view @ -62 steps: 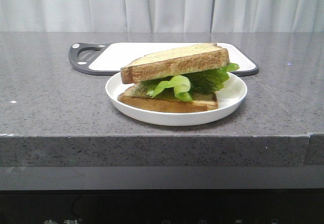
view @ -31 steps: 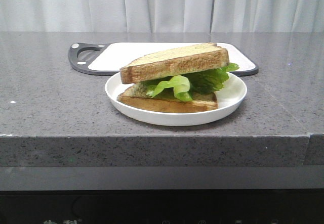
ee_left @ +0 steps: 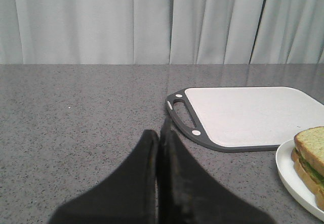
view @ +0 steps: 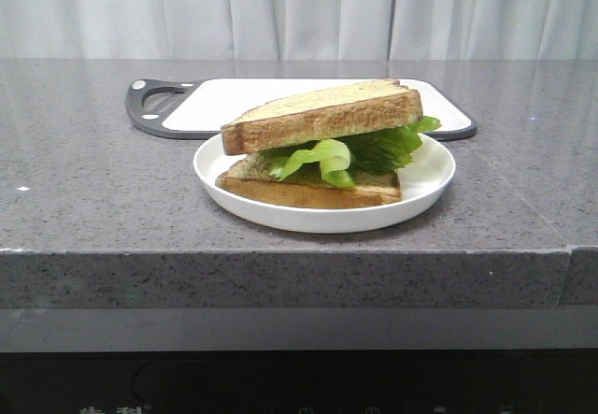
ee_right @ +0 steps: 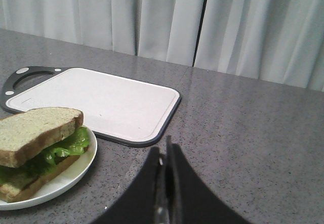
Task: Left arm grabs bread, right arm adds lettuce
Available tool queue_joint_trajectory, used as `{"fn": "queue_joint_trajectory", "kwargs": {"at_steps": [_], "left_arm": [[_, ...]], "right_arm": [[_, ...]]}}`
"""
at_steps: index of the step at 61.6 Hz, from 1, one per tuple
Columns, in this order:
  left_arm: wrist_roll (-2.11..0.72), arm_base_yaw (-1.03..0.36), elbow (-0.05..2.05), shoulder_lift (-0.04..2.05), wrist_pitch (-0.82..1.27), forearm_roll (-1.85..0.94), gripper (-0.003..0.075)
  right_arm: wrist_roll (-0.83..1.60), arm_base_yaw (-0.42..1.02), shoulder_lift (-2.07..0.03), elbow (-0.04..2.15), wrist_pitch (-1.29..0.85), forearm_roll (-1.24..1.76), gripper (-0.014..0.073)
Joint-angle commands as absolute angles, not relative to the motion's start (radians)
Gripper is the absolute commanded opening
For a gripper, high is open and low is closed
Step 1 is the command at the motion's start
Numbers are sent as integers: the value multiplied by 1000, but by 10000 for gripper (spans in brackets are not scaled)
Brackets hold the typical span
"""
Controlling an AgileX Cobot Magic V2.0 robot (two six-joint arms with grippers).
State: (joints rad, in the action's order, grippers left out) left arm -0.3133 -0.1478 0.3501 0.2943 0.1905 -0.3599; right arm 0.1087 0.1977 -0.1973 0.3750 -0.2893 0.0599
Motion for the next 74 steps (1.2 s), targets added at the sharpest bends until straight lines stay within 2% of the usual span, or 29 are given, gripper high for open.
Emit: {"fn": "queue_joint_trajectory", "kwargs": {"at_steps": [1, 15, 38, 54, 74], "left_arm": [[-303, -159, 370, 301, 93, -370, -19], [-128, -157, 341, 241, 74, -60, -19], [-84, -18, 125, -27, 78, -49, -19], [-84, -7, -15, -24, 52, -32, -19], [-84, -7, -12, -24, 76, -30, -19]], "right_arm": [[112, 193, -208, 403, -219, 66, -58], [112, 194, -208, 403, -219, 66, -58], [112, 194, -208, 403, -219, 66, -58], [112, 194, -208, 403, -220, 66, -58], [112, 194, -208, 403, -220, 66, -58]]}}
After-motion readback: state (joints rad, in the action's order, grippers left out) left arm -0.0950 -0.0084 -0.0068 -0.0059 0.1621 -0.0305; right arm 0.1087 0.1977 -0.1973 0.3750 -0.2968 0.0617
